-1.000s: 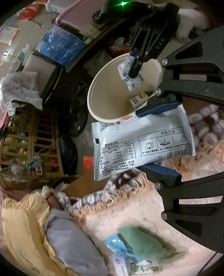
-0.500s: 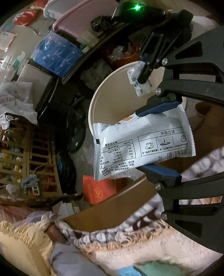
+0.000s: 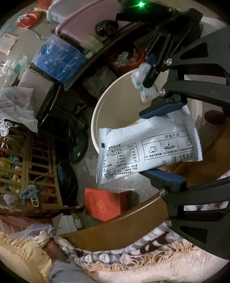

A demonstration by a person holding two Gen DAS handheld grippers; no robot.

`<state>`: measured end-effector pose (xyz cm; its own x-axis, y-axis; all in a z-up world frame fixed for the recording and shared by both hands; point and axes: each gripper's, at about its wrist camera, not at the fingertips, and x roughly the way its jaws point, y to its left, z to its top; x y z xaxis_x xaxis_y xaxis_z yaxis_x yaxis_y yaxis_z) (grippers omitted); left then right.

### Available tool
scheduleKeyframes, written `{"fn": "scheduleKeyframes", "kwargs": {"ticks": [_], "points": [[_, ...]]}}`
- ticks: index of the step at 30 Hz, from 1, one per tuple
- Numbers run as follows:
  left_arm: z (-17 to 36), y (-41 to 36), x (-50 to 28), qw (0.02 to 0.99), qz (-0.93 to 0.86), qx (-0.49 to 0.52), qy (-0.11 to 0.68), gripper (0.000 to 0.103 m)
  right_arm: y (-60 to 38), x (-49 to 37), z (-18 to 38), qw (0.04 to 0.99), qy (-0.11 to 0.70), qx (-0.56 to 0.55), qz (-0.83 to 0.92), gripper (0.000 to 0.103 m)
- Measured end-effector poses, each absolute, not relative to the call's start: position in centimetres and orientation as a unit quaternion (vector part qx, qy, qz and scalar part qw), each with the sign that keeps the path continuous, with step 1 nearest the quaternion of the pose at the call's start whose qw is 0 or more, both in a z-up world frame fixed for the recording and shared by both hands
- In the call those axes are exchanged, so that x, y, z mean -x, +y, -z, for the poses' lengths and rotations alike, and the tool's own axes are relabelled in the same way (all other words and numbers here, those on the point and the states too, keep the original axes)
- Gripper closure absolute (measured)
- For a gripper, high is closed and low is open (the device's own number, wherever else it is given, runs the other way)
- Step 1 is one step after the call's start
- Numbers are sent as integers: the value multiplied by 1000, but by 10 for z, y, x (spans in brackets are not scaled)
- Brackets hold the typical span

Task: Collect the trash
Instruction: 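Open both grippers to drop the grey packet and plastic bag into the bucket, then move both open tools back over the items on the bed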

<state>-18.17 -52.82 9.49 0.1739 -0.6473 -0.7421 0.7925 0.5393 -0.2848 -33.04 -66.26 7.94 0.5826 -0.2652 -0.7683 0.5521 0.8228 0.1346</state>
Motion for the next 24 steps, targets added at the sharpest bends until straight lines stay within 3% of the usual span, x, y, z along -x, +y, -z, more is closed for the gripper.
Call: {"fn": "scheduleKeyframes", "kwargs": {"ticks": [1,2,24], "points": [[-94,-528,181,760,474,-80,438,41,-664,331,-79,869,391,-186,239,64],[-95,-527,181,758,477,-76,438,39,-666,332,-79,867,390,-191,244,61],[-115,-436,177,813,402,-104,407,36,-622,312,-97,895,365,-170,191,60]]}}
